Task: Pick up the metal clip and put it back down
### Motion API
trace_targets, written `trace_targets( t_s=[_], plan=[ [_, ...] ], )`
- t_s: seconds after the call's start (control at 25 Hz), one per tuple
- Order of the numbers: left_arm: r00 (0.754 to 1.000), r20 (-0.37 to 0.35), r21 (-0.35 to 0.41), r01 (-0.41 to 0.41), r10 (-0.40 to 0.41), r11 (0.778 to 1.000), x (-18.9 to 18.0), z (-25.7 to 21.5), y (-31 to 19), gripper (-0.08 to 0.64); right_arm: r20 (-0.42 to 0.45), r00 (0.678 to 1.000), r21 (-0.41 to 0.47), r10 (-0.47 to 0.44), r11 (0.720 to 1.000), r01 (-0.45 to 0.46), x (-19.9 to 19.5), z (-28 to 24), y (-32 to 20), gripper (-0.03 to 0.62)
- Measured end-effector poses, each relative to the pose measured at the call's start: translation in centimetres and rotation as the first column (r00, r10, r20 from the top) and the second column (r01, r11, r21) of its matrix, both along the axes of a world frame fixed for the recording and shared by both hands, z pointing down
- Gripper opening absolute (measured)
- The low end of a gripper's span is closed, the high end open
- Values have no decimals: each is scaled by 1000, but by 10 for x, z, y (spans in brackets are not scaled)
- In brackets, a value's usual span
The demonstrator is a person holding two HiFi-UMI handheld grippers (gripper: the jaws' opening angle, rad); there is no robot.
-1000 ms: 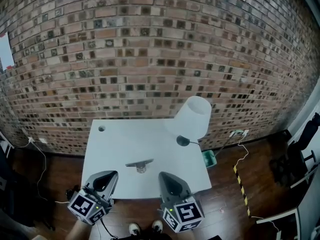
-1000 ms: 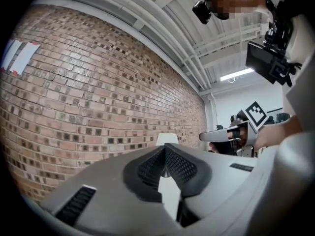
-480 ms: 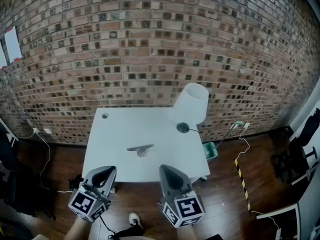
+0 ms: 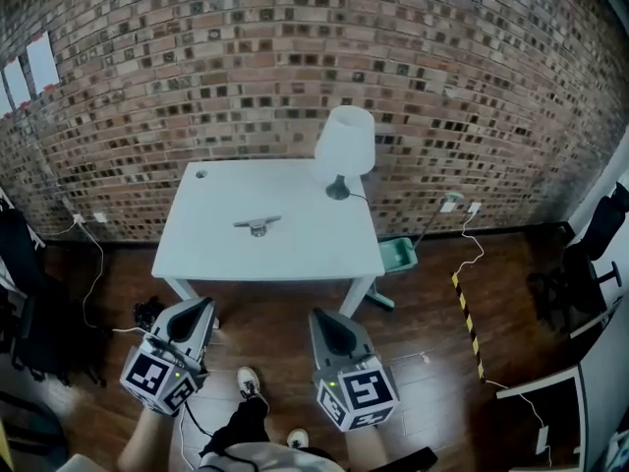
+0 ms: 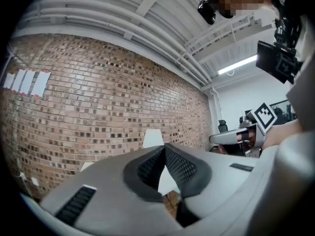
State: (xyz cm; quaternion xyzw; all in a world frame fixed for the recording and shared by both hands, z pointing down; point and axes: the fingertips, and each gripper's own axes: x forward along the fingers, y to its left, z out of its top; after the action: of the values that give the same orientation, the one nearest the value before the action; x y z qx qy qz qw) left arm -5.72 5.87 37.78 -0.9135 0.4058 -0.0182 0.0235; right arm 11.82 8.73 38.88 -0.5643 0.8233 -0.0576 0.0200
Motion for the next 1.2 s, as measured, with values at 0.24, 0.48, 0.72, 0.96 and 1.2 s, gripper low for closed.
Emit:
trace_targets(
  t_s=[0.24, 0.48, 0.72, 0.96, 1.2],
  plan=[
    [1000, 16, -10, -2, 2, 1000, 19, -4, 74, 17, 6, 1000, -6, 20, 1000, -20, 21, -6, 70, -12],
    [1000, -21, 31, 2, -2, 1000, 17, -21, 96, 17, -37, 999, 52, 3, 999, -1, 14, -30, 92, -12],
    [1000, -16, 61, 0, 1, 998, 7, -32, 96, 17, -42, 997, 68, -64, 996, 66, -18, -39, 95, -12],
    [1000, -18, 67, -20, 21, 998, -1, -36, 88, 17, -51, 996, 89, -79, 992, 83, -36, -43, 89, -12],
    [999, -37, 81, -23, 26, 996, -8, -43, 85, 17, -58, 996, 110, -65, 991, 71, -42, -52, 86, -12]
  ],
)
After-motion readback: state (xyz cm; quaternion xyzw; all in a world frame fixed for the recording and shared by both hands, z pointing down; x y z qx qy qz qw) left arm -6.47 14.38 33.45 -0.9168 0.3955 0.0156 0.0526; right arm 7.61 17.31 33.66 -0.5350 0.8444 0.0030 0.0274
